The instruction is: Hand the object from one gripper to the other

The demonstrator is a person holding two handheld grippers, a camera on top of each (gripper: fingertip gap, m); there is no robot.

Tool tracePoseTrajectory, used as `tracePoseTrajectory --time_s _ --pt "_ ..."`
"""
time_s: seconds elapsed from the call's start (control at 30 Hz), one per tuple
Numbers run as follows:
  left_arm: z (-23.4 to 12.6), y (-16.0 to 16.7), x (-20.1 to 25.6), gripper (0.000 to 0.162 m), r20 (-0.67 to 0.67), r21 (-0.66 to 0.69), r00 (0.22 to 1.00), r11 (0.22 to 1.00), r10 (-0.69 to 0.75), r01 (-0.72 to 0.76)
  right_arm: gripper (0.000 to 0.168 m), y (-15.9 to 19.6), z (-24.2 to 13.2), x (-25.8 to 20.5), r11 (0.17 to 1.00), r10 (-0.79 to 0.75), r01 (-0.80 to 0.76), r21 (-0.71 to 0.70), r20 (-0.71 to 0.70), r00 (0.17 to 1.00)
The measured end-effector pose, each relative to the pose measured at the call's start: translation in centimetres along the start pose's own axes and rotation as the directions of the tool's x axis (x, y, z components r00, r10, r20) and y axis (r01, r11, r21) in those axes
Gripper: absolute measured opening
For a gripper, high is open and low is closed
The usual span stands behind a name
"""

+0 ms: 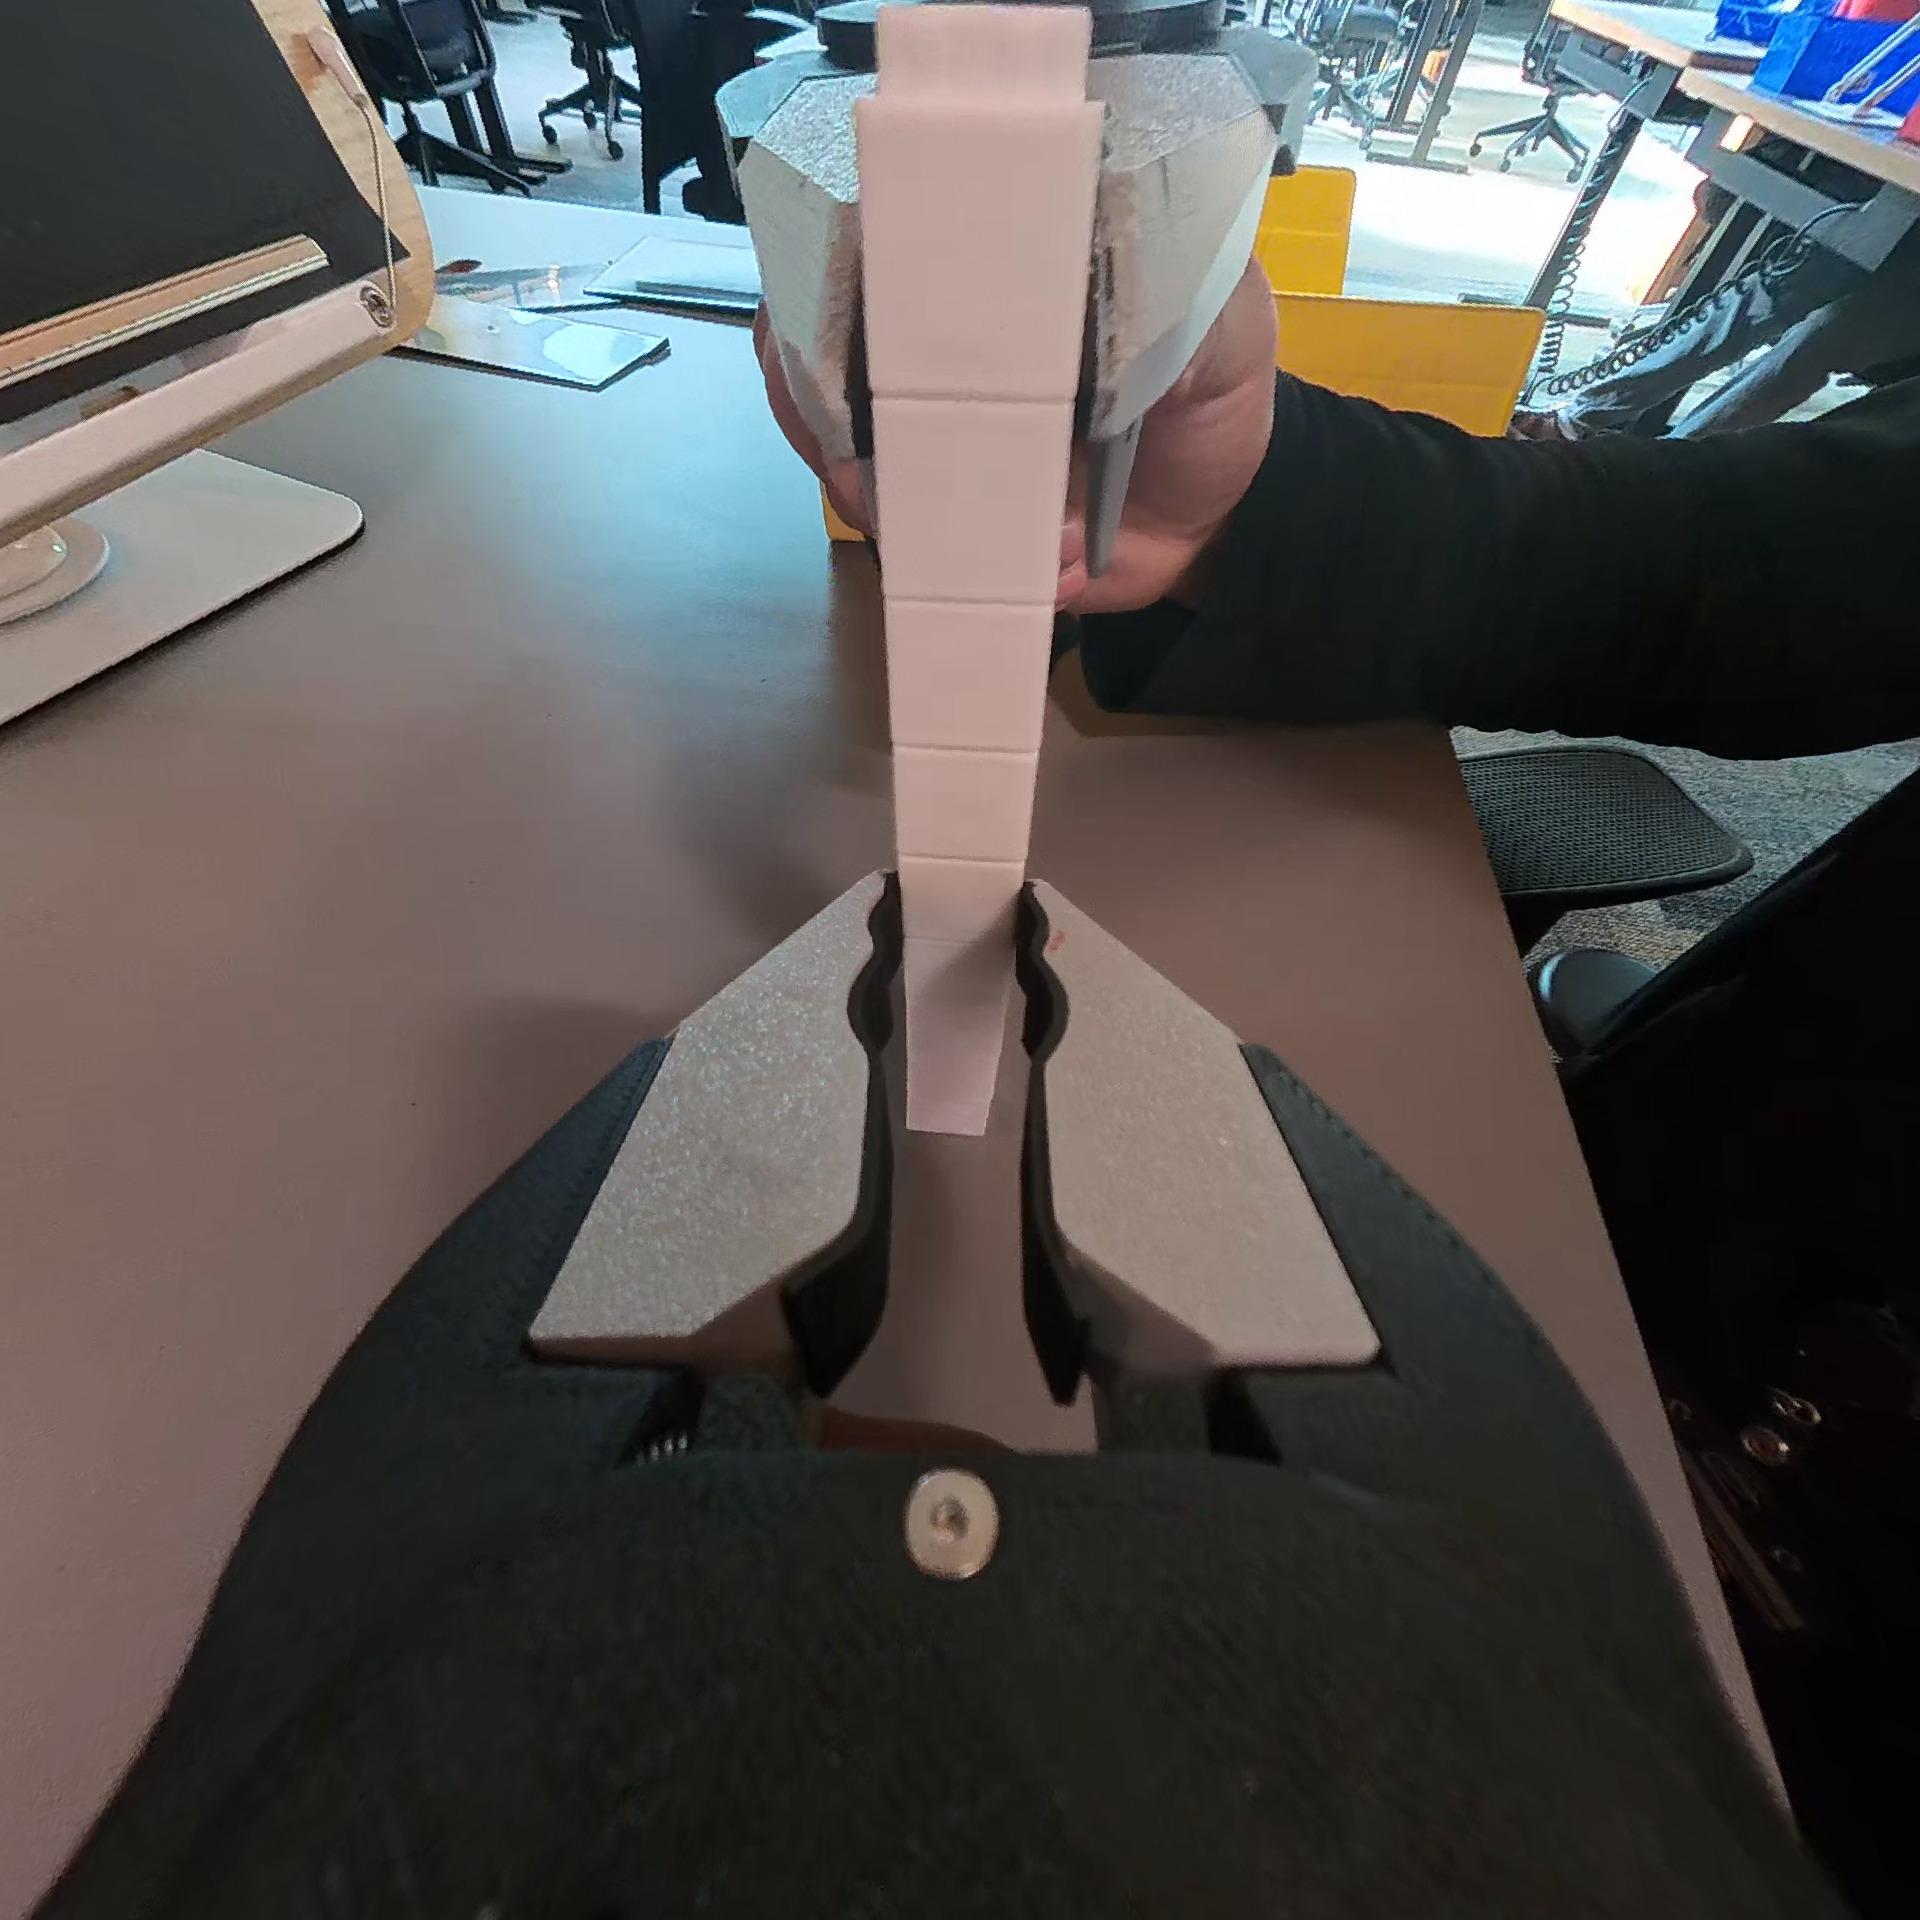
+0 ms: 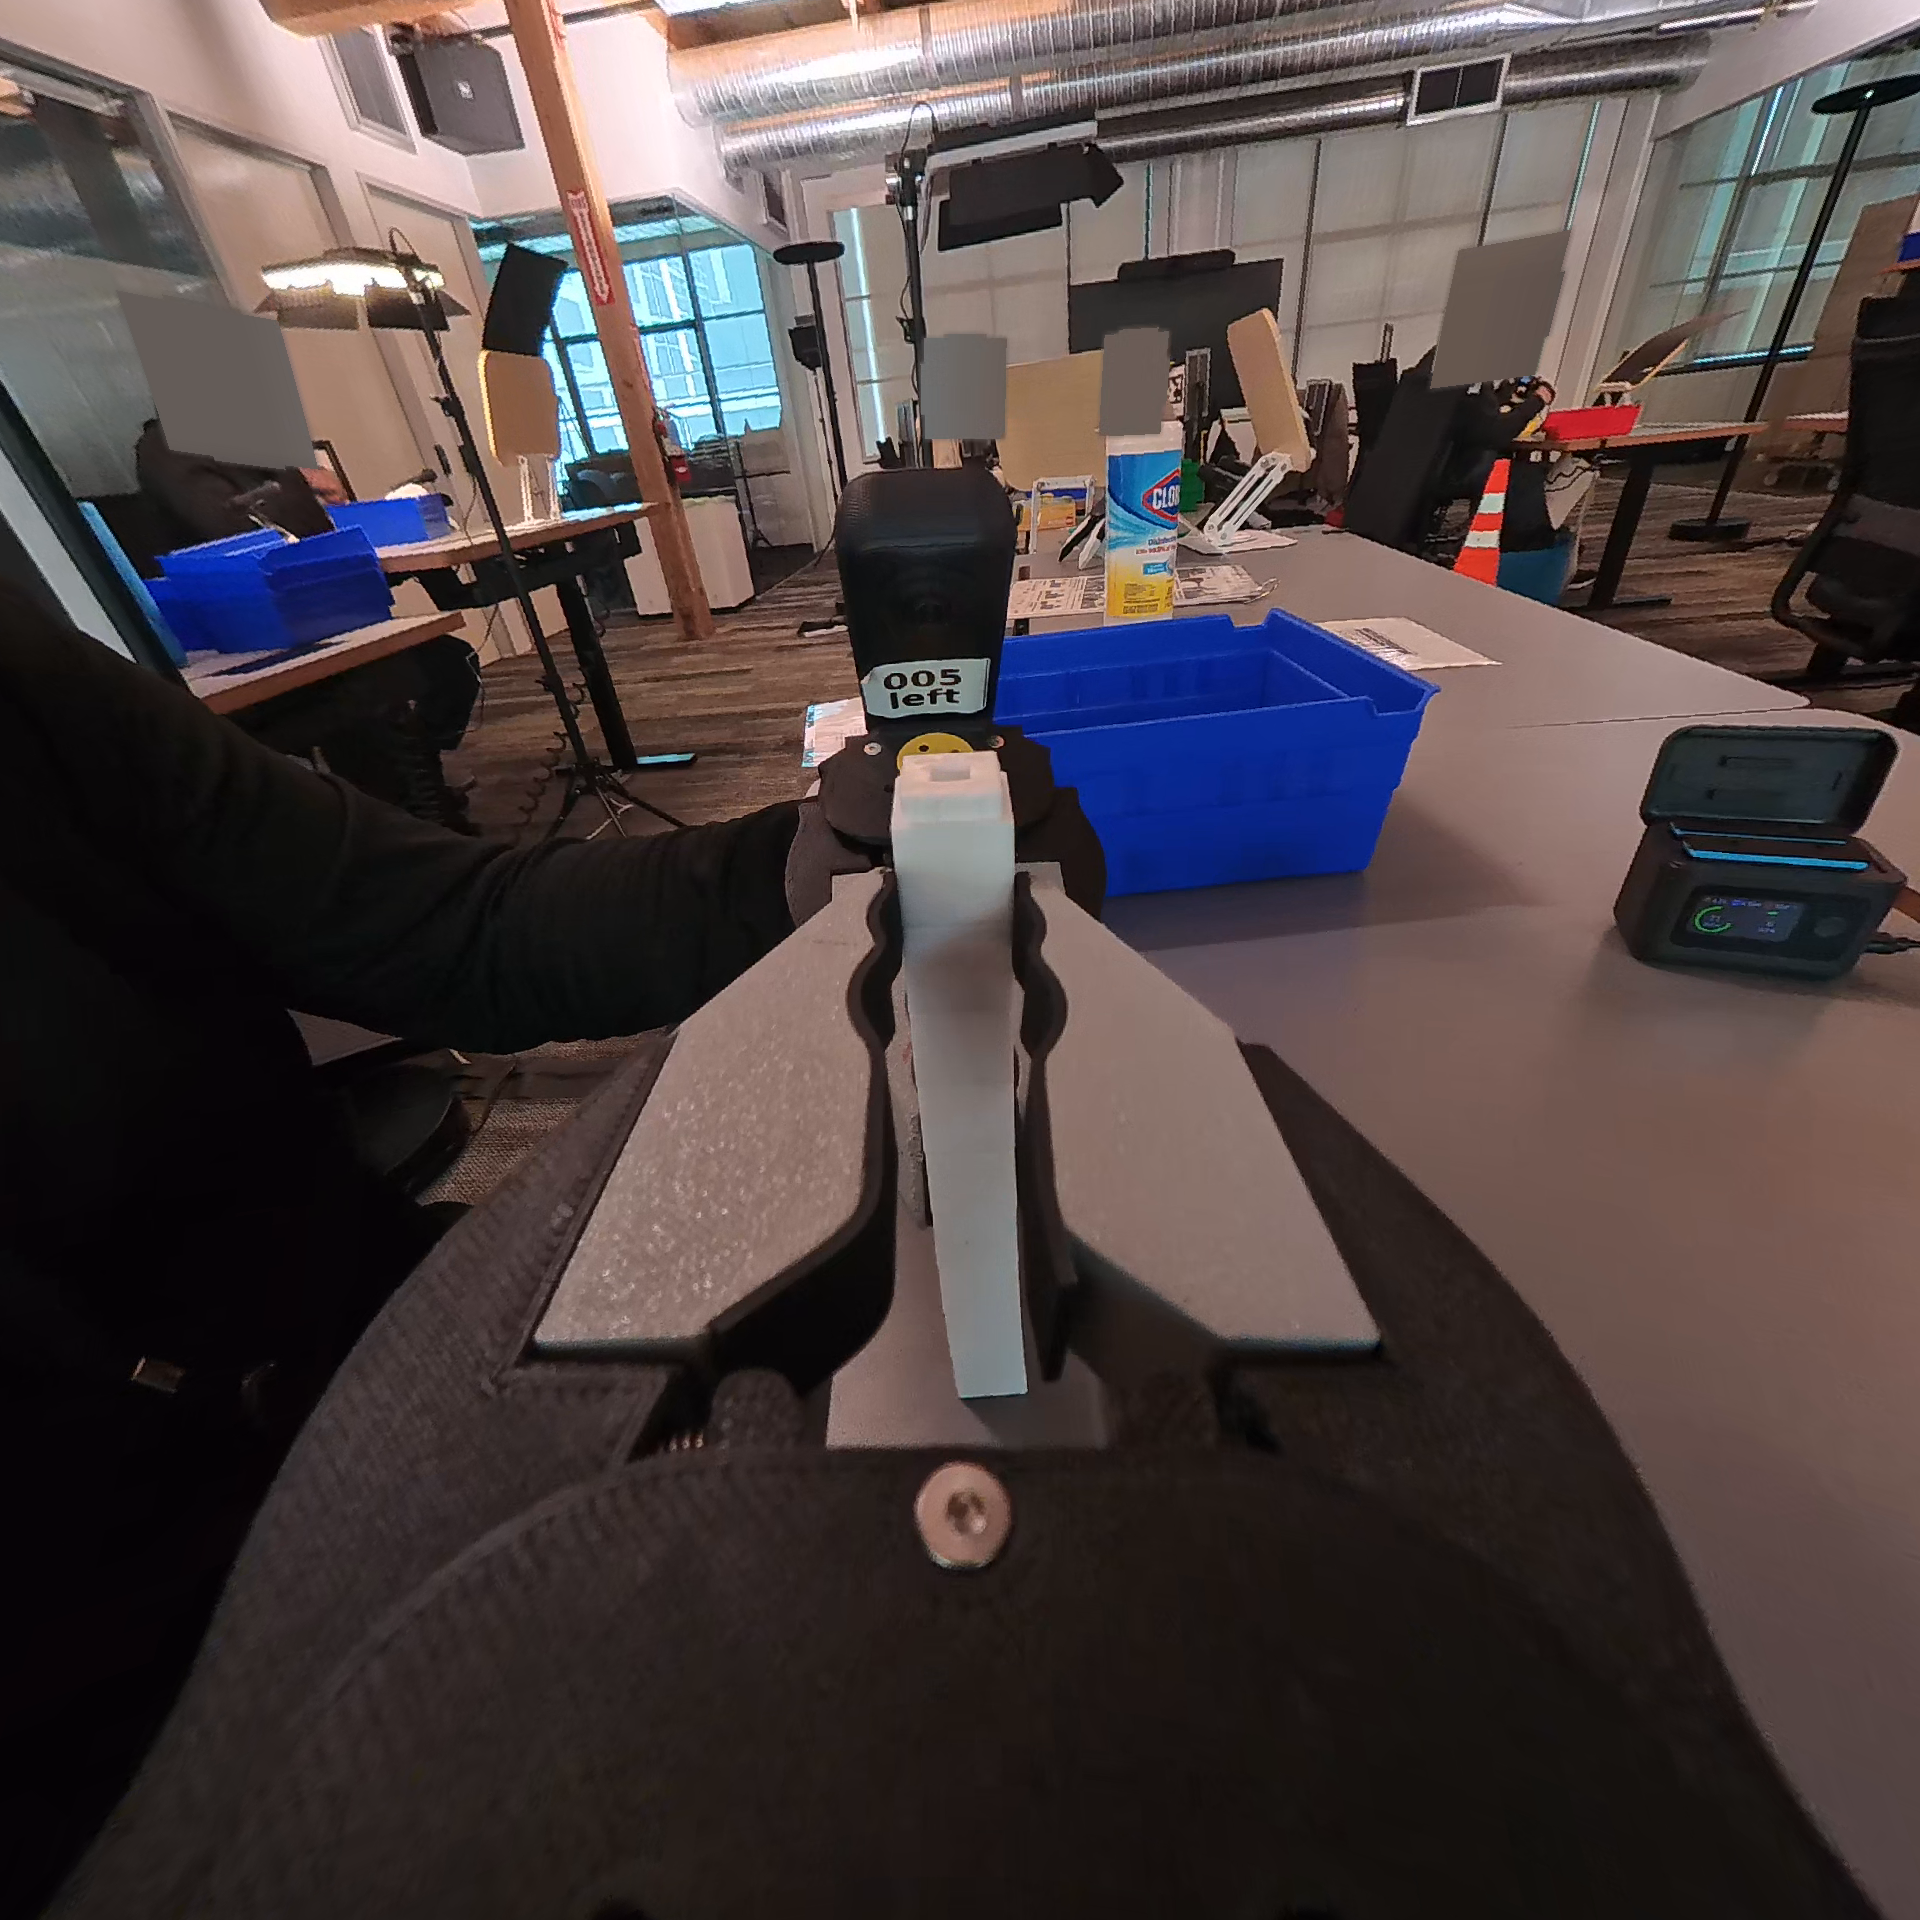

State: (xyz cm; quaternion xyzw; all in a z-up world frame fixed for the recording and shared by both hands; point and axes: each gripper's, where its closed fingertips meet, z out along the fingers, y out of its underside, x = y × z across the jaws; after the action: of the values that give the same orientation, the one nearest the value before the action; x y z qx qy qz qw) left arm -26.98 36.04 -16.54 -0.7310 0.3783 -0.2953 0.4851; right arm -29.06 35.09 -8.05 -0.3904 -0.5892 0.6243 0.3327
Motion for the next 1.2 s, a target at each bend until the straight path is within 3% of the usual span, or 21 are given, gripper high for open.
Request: tracePoseTrajectory --time_s 0.27,0.47,0.63,0.93,1.07,1.13,1.2 --pt "0.0 0.0 -0.1 0.019 0.013 0.003 1.000 1.000 0.022 -0.022 0.018 -0.3 0.3 0.1 0.999 -0.005 0.006 0.047 -0.008 1.000" --pt "0.0 -0.1 -0.2 0.019 0.029 0.002 0.998 0.999 0.050 -0.050 0.033 -1.1 -0.3 0.3 0.996 0.013 -0.012 0.083 -0.005 1.000" --pt "-0.2 -0.6 -0.9 0.019 0.083 0.019 0.994 0.997 0.073 -0.075 0.035 -2.4 -1.3 0.7 0.990 0.005 0.000 0.144 -0.034 0.999" --pt "-3.9 -4.5 -5.6 0.019 0.346 0.268 0.938 0.961 -0.023 -0.075 0.036 -1.2 -1.7 3.6 0.988 0.115 -0.098 0.121 -0.143 0.983" --pt "-5.8 -4.9 -8.0 0.019 0.533 0.258 0.846 0.953 -0.001 -0.162 0.044 -0.4 -1.1 3.7 0.981 0.179 -0.168 0.099 -0.114 0.977" --pt "-6.6 -4.6 -9.2 0.019 0.679 0.128 0.722 0.948 0.130 -0.290 0.047 0.5 -0.6 3.9 0.976 0.216 -0.210 0.063 -0.112 0.970" --pt "-7.1 -4.6 -9.7 0.019 0.772 -0.058 0.550 0.898 0.317 -0.437 0.048 1.5 -0.2 4.0 0.959 0.282 -0.281 0.026 -0.095 0.955"
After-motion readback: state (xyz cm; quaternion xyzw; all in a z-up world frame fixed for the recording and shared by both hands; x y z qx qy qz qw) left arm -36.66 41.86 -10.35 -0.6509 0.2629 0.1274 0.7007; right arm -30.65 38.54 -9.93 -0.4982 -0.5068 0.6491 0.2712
